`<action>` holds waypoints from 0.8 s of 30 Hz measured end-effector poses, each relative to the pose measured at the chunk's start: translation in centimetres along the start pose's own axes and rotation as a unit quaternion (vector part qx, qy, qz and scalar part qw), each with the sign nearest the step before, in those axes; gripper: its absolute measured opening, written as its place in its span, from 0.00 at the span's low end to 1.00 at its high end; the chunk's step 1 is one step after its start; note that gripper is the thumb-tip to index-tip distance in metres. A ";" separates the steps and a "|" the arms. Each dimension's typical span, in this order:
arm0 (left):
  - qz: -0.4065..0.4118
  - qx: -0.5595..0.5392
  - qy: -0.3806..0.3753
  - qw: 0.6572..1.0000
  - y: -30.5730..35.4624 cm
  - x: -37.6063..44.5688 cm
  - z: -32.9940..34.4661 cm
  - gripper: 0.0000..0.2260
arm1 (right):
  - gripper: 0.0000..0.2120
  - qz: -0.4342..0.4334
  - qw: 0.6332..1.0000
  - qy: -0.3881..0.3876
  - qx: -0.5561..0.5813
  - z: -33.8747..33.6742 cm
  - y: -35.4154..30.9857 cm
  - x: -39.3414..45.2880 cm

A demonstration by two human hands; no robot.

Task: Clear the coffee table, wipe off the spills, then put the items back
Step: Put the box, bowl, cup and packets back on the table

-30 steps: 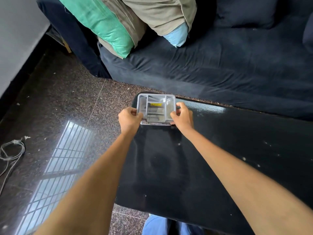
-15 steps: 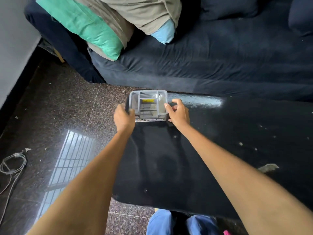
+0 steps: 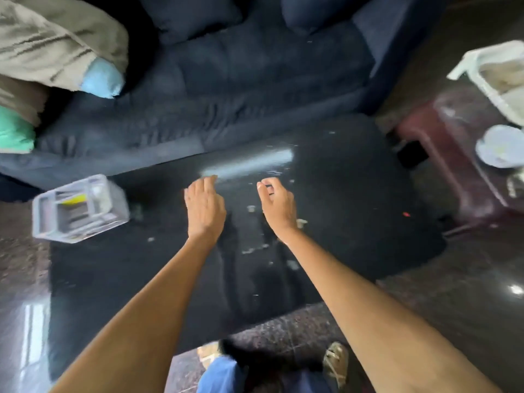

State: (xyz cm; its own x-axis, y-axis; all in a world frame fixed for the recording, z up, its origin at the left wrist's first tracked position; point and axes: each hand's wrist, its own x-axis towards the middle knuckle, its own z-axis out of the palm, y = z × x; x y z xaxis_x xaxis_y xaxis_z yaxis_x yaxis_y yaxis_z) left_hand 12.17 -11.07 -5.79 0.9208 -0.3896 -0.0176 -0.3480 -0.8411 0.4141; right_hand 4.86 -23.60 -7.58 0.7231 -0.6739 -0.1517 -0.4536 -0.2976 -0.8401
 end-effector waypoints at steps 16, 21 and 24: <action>0.126 -0.107 -0.172 0.971 41.8 -5.8 15.0 0.15 | 0.12 0.042 0.982 0.181 -0.033 -39.8 20.0 0.8; 0.141 -0.111 -0.198 0.964 46.4 -4.3 17.3 0.14 | 0.10 0.070 0.964 0.256 -0.033 -45.4 23.1 2.0; 0.135 -0.109 -0.193 0.966 48.4 -2.9 18.4 0.14 | 0.10 0.079 0.946 0.311 -0.042 -48.1 24.7 3.4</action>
State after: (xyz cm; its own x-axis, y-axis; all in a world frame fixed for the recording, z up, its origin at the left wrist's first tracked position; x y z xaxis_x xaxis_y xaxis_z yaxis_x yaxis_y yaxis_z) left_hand -10.55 -57.59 -2.47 0.6530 -0.7298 -0.2024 -0.4817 -0.6064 0.6326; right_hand -28.89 -65.77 -3.77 0.2081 -0.9743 0.0860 -0.5886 -0.1950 -0.7845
